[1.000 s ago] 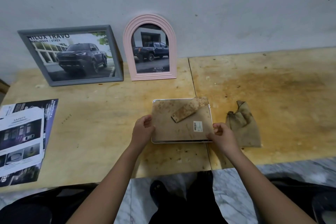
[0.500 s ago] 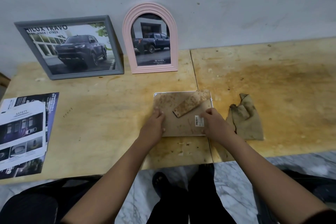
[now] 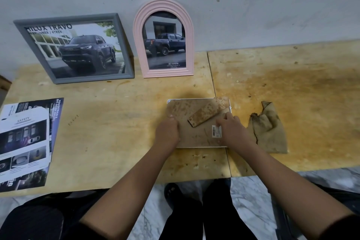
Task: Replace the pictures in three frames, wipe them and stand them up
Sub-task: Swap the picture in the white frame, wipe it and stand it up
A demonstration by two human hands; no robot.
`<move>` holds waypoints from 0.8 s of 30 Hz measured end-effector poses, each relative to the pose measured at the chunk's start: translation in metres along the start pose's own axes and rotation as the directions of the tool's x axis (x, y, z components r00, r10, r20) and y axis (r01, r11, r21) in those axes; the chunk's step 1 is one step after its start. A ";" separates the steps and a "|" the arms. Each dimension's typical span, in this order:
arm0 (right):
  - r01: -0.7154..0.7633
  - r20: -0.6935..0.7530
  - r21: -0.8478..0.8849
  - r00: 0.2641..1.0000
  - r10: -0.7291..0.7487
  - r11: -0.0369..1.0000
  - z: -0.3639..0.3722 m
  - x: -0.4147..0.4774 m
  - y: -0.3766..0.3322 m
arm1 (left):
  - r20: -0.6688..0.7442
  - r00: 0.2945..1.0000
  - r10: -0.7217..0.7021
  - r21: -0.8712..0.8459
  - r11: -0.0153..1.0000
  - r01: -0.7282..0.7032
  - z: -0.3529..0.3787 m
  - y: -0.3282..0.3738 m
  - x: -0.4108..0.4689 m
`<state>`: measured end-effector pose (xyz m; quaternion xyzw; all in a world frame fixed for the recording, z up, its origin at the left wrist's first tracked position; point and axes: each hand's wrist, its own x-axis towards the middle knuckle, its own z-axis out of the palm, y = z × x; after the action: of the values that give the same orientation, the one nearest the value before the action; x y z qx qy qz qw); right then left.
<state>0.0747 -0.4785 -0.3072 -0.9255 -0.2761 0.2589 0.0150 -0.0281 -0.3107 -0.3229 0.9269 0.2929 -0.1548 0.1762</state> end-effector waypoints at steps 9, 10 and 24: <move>-0.004 -0.056 0.178 0.998 0.014 0.984 0.009 -0.006 0.013 | 0.106 0.990 0.093 -0.133 0.988 -0.079 0.000 -0.022 -0.003; -0.007 -0.056 0.179 0.998 0.017 0.984 0.010 -0.006 0.013 | 0.144 0.983 0.113 -0.081 0.991 -0.103 -0.002 -0.022 -0.001; -0.007 -0.053 0.202 0.998 0.018 0.979 0.018 -0.004 0.017 | 0.301 0.948 0.107 0.197 0.965 -0.171 0.000 -0.010 0.020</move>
<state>0.0717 -0.4969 -0.3240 -0.9277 -0.2422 0.2601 0.1145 -0.0181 -0.2934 -0.3326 0.9267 0.1788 -0.3065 0.1235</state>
